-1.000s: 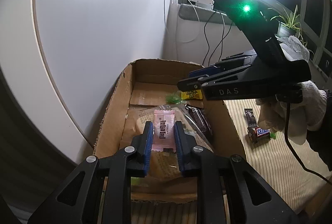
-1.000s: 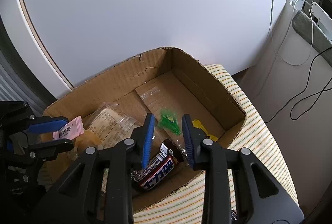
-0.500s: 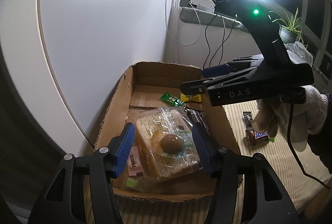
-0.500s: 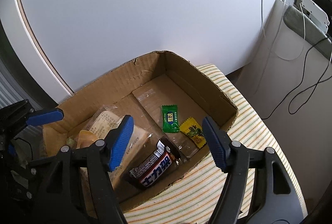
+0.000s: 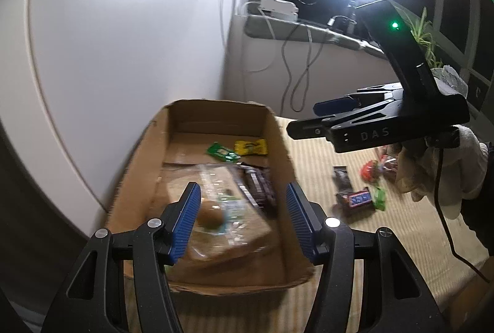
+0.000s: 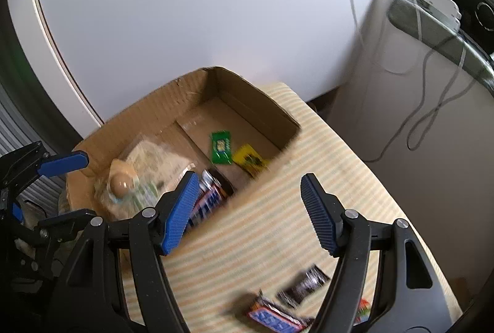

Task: Organize snacks
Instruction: 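Move both tools back to the candies on the bed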

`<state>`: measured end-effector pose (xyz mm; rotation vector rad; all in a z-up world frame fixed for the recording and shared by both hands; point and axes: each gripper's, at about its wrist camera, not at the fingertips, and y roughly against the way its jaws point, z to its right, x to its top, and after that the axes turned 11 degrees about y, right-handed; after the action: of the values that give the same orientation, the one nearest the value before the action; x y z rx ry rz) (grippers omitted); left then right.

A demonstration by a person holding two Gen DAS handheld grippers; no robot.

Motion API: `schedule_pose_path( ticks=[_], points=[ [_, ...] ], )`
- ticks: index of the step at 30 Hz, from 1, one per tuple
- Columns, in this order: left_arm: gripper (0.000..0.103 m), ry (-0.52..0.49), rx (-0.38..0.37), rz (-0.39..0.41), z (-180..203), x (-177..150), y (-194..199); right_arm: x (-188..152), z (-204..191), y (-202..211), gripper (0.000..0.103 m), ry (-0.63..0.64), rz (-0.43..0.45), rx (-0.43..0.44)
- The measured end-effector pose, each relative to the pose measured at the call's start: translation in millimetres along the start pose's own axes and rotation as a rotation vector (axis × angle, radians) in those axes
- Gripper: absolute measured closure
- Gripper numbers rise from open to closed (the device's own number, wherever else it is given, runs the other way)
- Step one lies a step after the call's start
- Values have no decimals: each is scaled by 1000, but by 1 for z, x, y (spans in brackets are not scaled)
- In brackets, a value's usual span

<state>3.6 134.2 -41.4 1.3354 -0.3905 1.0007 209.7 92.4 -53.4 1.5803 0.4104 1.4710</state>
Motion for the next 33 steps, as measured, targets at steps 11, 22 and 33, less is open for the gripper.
schedule_pose_path(
  ticks=[11,22,33],
  points=[
    [46,-74,-94,-38,54,-9,-9,-65,39,53,32,-75,7,-46],
    [46,-152,-161,-113,104,-22,-36,-137,63,78,34,-151,-41,-89],
    [46,-158,-190,-190,123,-28,-68,-196,84,87,41,-203,-98,-132]
  ],
)
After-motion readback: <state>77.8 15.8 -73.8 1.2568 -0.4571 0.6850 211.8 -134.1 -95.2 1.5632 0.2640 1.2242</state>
